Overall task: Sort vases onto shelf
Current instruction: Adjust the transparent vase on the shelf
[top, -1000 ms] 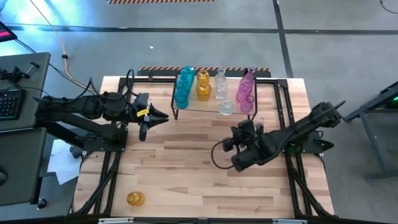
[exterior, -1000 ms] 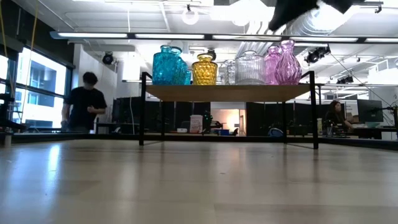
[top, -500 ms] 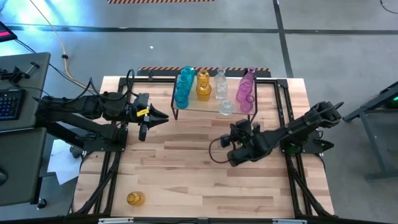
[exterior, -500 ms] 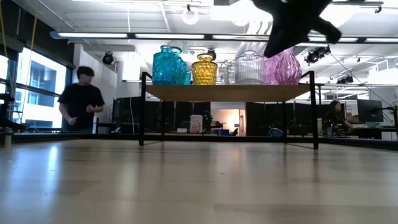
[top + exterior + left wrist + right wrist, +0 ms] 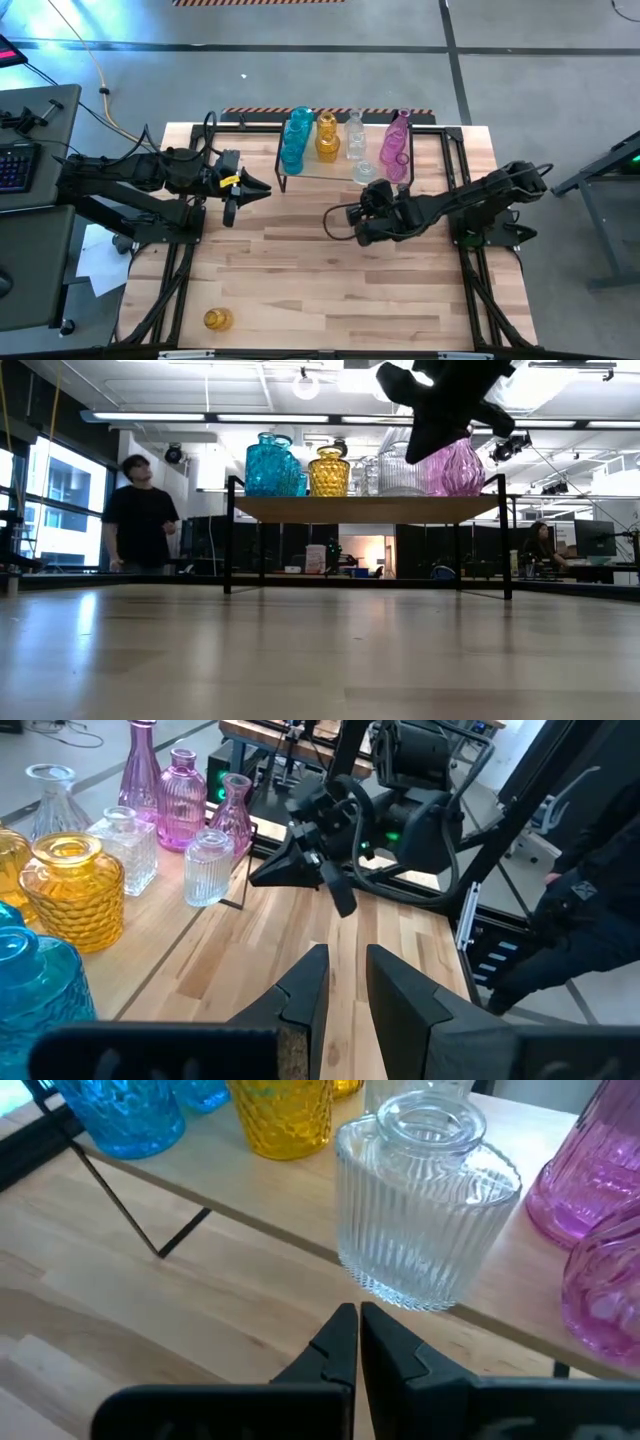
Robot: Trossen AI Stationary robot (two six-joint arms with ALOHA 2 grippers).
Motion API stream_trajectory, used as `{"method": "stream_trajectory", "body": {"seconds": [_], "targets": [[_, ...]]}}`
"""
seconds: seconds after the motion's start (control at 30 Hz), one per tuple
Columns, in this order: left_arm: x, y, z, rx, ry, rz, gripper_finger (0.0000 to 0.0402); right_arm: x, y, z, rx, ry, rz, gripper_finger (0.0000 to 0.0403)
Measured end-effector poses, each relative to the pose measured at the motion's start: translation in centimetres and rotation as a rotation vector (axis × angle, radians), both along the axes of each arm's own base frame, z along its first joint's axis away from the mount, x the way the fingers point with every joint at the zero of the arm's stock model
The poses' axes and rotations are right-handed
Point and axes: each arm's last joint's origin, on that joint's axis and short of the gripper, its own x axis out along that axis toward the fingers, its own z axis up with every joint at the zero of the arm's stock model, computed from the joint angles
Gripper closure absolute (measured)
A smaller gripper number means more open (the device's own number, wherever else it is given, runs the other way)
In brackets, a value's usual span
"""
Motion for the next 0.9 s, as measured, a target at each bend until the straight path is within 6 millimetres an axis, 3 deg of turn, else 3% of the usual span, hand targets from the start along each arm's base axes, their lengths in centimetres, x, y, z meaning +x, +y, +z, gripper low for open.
{"method": "stream_trajectory", "body": {"seconds": [0.9], "targets": [[0.0,0.0,0.0,-0.001,0.0,0.0,0.0339,0.6,-3.7,0.0,-0.042,0.132,-0.009,0.0403]]}}
